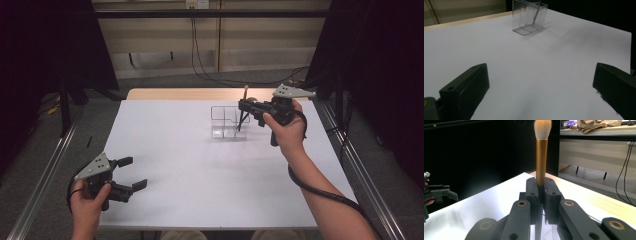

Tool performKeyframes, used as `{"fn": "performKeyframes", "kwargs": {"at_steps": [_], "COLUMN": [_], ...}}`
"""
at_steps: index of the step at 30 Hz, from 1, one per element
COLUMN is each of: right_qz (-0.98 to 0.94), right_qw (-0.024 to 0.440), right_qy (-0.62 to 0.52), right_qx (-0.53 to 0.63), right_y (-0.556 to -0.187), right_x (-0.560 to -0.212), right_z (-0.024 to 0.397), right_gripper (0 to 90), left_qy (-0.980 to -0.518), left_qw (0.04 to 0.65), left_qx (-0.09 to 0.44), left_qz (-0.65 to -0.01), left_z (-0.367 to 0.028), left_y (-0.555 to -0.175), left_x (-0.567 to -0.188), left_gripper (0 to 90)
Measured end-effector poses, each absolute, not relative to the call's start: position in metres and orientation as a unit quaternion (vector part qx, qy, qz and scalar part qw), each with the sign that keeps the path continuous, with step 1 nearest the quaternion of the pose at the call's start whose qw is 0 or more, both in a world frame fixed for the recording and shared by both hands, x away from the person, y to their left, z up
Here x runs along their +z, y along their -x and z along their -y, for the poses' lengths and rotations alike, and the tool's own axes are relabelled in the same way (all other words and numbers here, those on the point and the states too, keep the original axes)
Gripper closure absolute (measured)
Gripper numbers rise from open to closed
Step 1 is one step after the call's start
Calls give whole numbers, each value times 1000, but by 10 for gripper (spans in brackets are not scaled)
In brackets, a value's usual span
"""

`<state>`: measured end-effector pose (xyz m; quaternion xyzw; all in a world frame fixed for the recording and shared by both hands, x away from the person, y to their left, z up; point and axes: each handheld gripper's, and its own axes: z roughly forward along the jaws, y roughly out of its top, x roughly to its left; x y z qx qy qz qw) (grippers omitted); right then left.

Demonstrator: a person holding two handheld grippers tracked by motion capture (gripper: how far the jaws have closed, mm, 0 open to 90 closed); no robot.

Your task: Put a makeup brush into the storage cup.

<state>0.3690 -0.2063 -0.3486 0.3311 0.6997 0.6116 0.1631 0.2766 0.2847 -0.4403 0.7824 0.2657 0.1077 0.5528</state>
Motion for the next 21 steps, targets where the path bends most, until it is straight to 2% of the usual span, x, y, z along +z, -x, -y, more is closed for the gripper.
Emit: {"fn": "performKeyframes", "kwargs": {"at_steps": [21], "right_qz": [-696], "right_qw": [186], "right_qy": [-354], "right_qx": [596], "right_y": [-391], "right_x": [-346], "right_z": [207], "right_gripper": [839], "left_qy": [-782], "left_qw": [554], "left_qx": [109], "left_qz": [-264], "left_z": [-286], "left_y": [-276], "left_x": [-440], "left_gripper": [8]}}
